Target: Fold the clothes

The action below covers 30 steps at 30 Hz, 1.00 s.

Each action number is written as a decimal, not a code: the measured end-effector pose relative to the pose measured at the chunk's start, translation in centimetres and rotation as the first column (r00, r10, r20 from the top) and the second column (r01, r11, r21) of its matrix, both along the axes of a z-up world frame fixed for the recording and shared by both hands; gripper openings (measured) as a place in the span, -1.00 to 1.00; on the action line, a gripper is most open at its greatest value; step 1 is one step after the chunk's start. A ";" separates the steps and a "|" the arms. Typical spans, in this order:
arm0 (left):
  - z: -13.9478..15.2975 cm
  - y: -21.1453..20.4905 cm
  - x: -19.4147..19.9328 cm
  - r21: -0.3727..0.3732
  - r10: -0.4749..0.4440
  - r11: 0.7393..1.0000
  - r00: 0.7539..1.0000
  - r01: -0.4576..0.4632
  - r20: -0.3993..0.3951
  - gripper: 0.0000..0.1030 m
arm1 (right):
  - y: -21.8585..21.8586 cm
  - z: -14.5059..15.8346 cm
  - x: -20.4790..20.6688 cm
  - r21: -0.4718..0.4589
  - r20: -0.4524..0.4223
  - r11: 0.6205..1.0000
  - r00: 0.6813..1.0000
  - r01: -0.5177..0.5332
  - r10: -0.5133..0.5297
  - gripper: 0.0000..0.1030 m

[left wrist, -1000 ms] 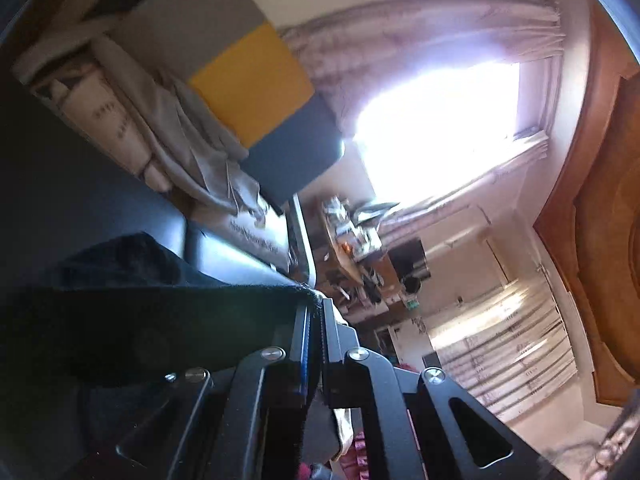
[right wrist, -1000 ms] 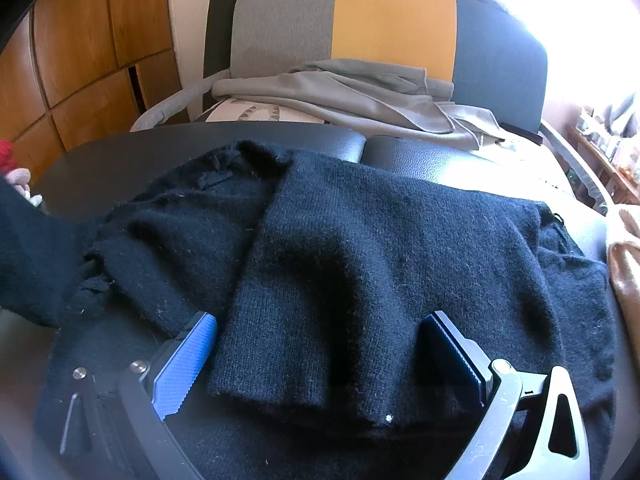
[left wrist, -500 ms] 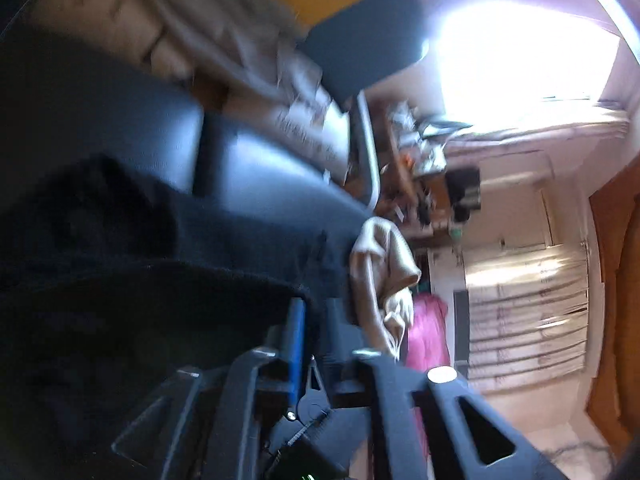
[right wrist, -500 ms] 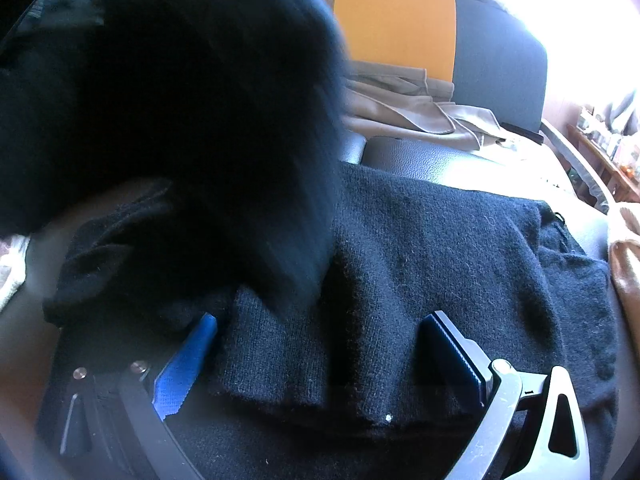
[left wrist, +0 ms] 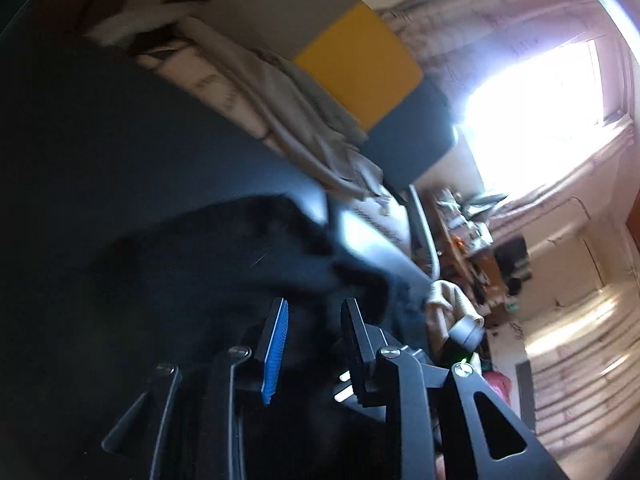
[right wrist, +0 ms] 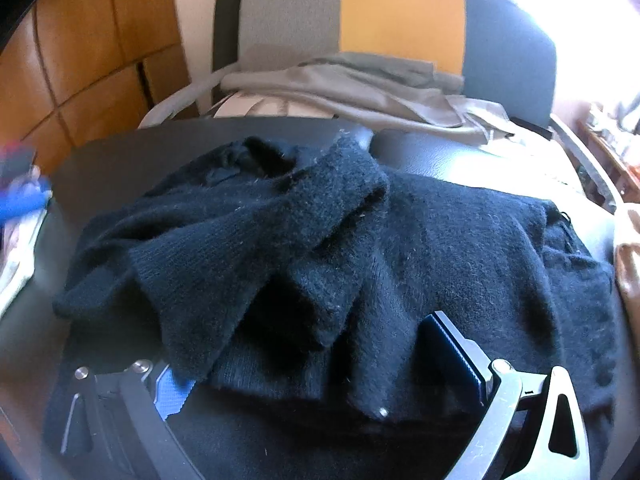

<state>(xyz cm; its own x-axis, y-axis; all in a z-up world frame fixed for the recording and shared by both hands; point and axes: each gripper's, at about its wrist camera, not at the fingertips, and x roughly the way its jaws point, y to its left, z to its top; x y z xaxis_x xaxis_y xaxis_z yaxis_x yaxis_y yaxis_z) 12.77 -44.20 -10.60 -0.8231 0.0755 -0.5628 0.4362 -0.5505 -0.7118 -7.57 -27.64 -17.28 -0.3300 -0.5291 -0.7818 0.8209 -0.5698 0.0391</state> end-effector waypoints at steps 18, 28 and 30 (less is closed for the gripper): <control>-5.1 7.1 2.0 -0.137 -0.113 0.982 0.987 0.128 0.113 -0.45 | 1.5 3.2 0.4 -0.276 0.138 0.958 0.990 0.077 -0.039 0.90; -5.1 6.9 3.1 -0.122 -0.115 0.985 0.991 0.123 0.076 -0.43 | -0.7 1.2 -1.8 -0.200 0.188 0.974 0.980 0.107 -0.069 -0.36; -4.8 7.0 2.5 -0.114 -0.136 0.983 0.988 0.143 0.069 -0.35 | -0.7 2.2 -1.7 -0.169 0.151 0.984 0.988 0.053 -0.027 -0.53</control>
